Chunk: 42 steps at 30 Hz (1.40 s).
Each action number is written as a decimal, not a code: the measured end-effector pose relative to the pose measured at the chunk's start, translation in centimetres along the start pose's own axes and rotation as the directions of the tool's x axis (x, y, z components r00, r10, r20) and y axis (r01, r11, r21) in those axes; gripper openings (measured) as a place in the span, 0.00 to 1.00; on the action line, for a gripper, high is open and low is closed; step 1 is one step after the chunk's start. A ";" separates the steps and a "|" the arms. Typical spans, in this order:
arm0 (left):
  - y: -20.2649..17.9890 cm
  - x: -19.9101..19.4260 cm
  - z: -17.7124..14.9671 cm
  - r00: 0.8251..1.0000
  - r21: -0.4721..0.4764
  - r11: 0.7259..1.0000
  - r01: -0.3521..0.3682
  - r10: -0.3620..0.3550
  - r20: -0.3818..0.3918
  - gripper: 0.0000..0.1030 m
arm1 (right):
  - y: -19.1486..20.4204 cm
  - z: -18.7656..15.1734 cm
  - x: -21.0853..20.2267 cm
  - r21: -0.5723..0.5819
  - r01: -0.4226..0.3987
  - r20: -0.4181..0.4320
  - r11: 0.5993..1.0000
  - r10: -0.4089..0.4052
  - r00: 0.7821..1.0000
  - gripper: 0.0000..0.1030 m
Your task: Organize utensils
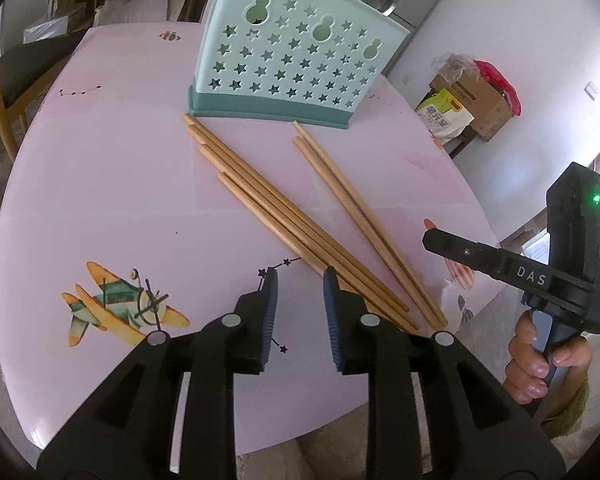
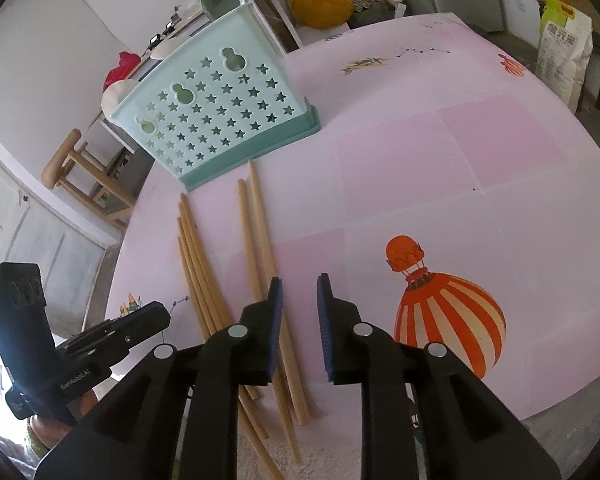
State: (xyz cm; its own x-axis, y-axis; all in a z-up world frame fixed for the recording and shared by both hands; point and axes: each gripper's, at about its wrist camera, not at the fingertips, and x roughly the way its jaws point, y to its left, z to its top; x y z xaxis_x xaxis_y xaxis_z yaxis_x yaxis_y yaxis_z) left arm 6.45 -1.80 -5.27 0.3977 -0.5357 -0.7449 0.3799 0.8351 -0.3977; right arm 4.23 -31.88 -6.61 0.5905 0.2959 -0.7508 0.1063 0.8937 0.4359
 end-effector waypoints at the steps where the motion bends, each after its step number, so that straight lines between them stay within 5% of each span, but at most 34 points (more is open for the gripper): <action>1: 0.0 0.1 0.0 1.000 -0.001 1.000 0.000 0.000 -0.002 0.22 | 0.0 0.0 0.0 0.002 -0.001 0.000 1.000 0.001 1.000 0.18; 19: -0.2 0.8 0.1 1.000 -0.005 1.000 0.002 -0.002 -0.019 0.26 | -0.1 -0.3 0.3 -0.017 0.000 -0.018 1.000 0.000 1.000 0.18; 35: -0.1 0.8 0.3 1.000 0.008 1.000 0.004 -0.004 0.005 0.26 | 3.4 -0.5 2.4 -0.276 0.080 -0.038 0.958 -0.094 0.995 0.17; 42: -0.4 0.6 0.5 1.000 0.022 1.000 0.012 -0.012 0.017 0.26 | 2.9 -0.3 2.2 -0.278 0.127 -0.016 0.952 -0.137 0.990 0.08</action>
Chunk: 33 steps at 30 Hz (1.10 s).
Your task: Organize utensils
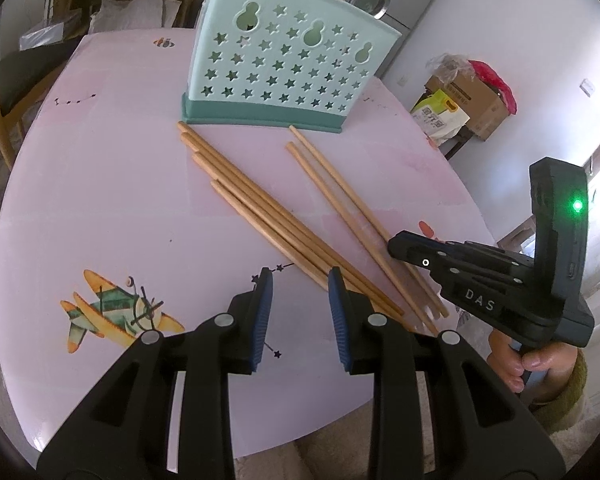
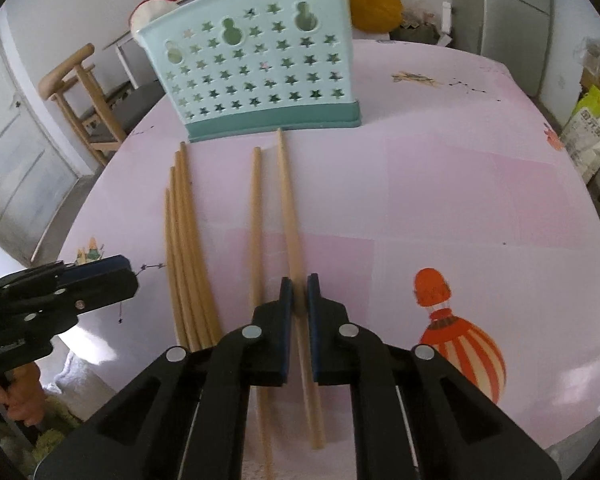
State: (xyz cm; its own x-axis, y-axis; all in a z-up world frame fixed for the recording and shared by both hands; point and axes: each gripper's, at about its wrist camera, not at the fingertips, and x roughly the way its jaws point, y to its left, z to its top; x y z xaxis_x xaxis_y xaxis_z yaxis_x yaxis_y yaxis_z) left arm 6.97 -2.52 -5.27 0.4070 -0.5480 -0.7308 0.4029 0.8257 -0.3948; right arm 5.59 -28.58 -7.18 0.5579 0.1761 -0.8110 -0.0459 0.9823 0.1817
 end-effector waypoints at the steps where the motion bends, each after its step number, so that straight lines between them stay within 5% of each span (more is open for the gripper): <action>1: -0.1 0.0 0.1 1.000 0.003 1.000 0.001 -0.001 0.002 0.26 | -0.2 0.0 0.0 0.009 0.002 0.001 1.000 -0.002 1.000 0.08; 15: -2.2 1.9 5.1 0.999 0.041 0.998 0.051 -0.052 0.006 0.31 | -3.8 -0.7 -1.1 0.114 0.027 0.015 0.993 -0.029 0.999 0.08; 29: -3.1 8.7 8.9 0.982 0.060 0.990 -0.124 0.131 -0.132 0.29 | -4.3 -0.9 -1.1 0.130 -0.016 0.035 0.991 0.012 0.999 0.08; 33: -4.4 9.6 9.4 0.975 0.103 0.977 -0.185 0.196 -0.109 0.28 | -4.3 -0.9 -1.0 0.133 -0.026 0.038 0.991 0.021 0.999 0.08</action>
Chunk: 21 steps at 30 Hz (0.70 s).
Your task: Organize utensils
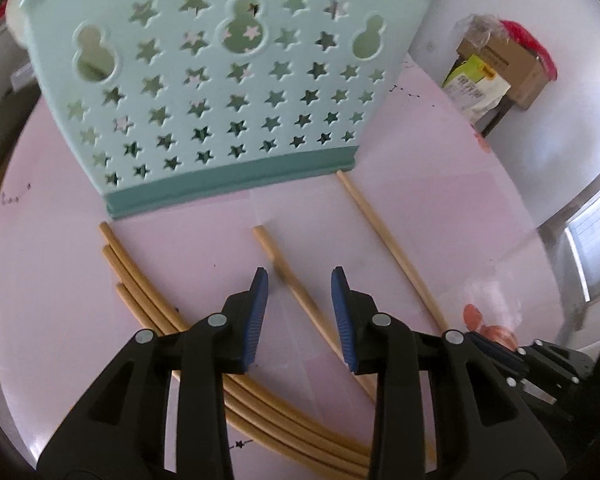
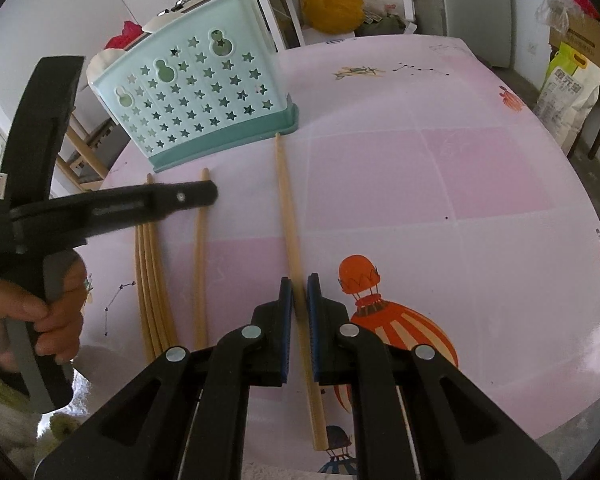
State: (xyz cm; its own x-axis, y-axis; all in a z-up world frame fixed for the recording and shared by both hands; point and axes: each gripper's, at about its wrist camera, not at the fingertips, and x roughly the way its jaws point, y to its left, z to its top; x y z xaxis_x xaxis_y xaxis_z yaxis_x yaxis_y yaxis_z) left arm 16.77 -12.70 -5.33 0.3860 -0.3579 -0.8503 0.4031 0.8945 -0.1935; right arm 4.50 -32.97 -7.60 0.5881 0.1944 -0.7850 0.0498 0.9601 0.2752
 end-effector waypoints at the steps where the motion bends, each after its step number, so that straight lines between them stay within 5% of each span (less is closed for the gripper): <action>1: -0.2 0.1 0.1 1.000 0.003 1.000 -0.012 0.012 0.004 0.26 | 0.0 0.0 0.0 0.000 -0.002 0.001 1.000 0.002 1.000 0.08; 5: -0.9 0.5 0.7 0.999 -0.018 0.999 -0.051 0.051 0.019 0.10 | -0.1 -0.1 0.0 0.001 -0.008 0.002 1.000 0.008 1.000 0.08; 10: -0.5 0.5 0.4 0.998 -0.075 0.996 -0.038 0.041 0.044 0.08 | -0.4 -0.2 -0.2 0.008 -0.009 0.004 1.000 0.009 1.000 0.08; 21: 2.6 -1.9 -0.2 0.980 -0.218 0.963 0.161 -0.129 0.153 0.00 | -0.9 0.1 -0.4 0.023 -0.002 -0.011 1.000 0.002 1.000 0.08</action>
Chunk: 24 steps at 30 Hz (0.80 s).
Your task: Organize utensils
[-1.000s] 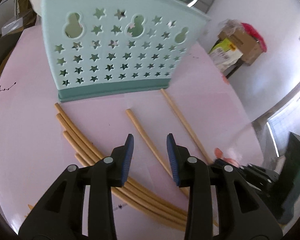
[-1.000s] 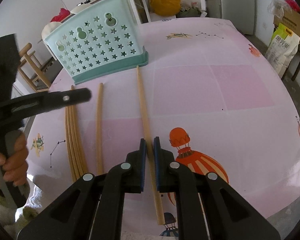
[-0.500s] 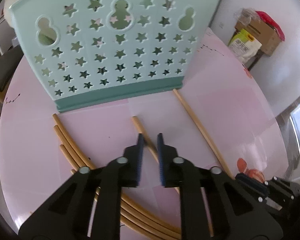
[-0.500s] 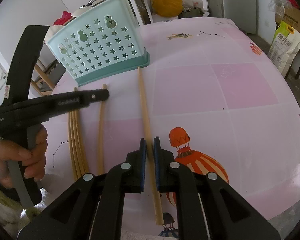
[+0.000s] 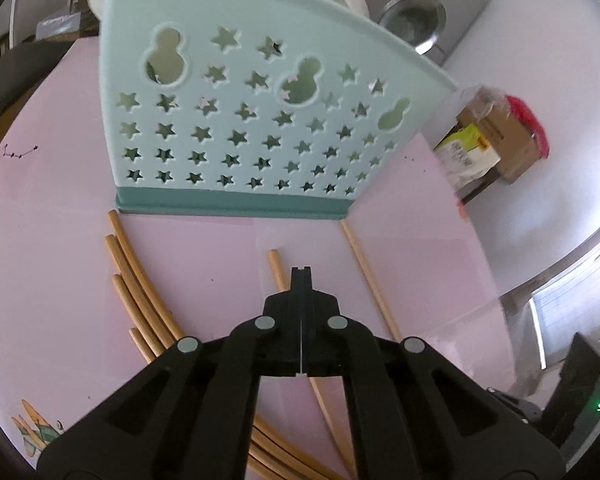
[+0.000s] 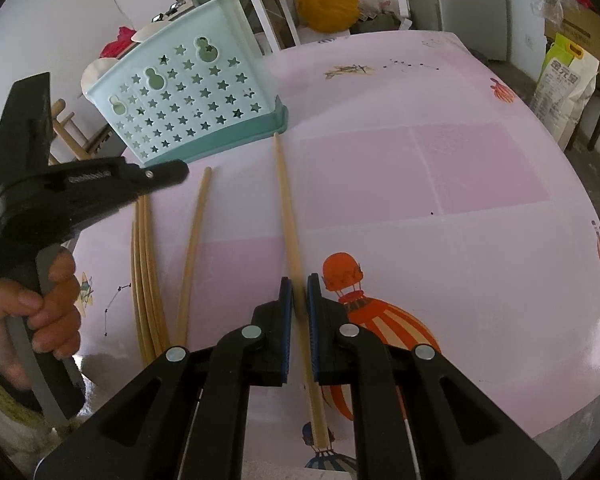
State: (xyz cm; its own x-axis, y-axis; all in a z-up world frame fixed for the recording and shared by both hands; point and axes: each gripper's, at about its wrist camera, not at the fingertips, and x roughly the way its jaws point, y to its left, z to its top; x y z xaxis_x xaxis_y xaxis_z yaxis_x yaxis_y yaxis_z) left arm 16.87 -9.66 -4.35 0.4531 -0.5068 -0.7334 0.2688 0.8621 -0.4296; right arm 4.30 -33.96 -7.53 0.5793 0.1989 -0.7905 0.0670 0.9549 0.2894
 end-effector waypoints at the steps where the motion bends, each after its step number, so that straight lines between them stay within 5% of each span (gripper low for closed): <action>1: 0.2 -0.2 0.1 1.000 -0.011 1.000 0.013 -0.013 0.002 0.00 | 0.1 0.0 -0.1 -0.003 0.003 -0.002 1.000 -0.003 1.000 0.09; 10: 1.5 -1.7 0.1 0.996 -0.019 0.996 0.085 -0.085 -0.017 0.01 | 0.4 1.0 -1.2 -0.015 0.052 0.007 0.999 -0.052 0.999 0.22; 15: 1.4 -1.5 -0.3 0.993 0.009 0.995 0.101 -0.100 -0.059 0.19 | 0.9 1.8 -1.7 -0.030 0.078 0.001 0.996 -0.078 0.997 0.25; 24: 1.6 -2.0 -1.0 0.985 0.043 0.990 0.132 -0.127 -0.114 0.29 | 2.3 4.9 0.4 -0.064 0.088 -0.039 0.994 -0.090 0.995 0.25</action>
State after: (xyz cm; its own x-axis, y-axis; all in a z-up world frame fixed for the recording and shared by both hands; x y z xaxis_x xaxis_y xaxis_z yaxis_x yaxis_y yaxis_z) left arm 15.57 -7.29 -4.09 0.3157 -0.6083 -0.7282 0.3627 0.7865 -0.4998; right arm 8.61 -32.74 -4.51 0.5385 0.1203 -0.8340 0.0655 0.9808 0.1838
